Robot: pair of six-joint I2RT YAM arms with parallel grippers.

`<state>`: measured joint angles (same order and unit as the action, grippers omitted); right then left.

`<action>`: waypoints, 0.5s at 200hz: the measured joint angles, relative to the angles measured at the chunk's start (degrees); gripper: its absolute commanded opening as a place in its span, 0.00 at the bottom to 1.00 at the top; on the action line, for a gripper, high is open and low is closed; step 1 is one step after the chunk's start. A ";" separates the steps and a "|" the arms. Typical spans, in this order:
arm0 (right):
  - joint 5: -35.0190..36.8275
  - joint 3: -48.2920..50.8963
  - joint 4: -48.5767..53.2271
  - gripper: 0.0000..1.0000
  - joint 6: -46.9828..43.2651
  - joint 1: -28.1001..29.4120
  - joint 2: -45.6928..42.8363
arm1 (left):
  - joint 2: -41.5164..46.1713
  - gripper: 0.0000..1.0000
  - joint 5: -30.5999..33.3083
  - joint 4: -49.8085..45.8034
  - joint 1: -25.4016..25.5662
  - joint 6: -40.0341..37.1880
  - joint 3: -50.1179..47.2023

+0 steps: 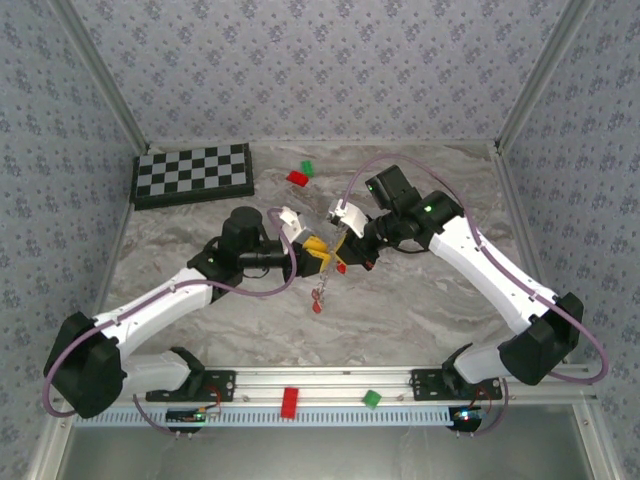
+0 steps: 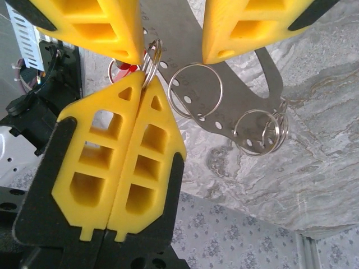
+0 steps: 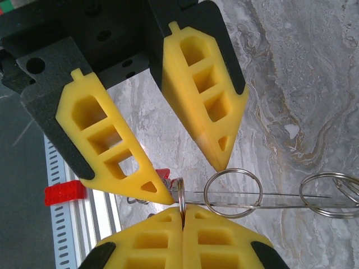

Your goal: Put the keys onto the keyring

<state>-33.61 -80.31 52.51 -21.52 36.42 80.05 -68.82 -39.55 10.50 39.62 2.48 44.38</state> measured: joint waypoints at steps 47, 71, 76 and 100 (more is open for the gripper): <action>-0.17 0.00 0.00 0.00 0.00 0.46 -0.02 | -0.33 0.27 -1.51 0.63 -0.11 0.74 0.09; 0.04 0.00 0.07 0.00 0.00 0.48 -0.02 | -1.07 0.24 -2.80 1.27 -0.26 1.22 0.13; 0.11 0.00 0.07 0.00 0.00 0.48 -0.02 | -1.18 0.23 -3.08 1.31 -0.28 1.20 0.15; 0.31 0.00 0.09 0.00 0.00 0.48 -0.02 | -1.46 0.12 -4.02 1.68 -0.31 1.73 0.22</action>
<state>-33.30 -80.31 52.60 -21.52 36.91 80.03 -70.28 -43.57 12.19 39.31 4.21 44.60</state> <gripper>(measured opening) 0.038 0.183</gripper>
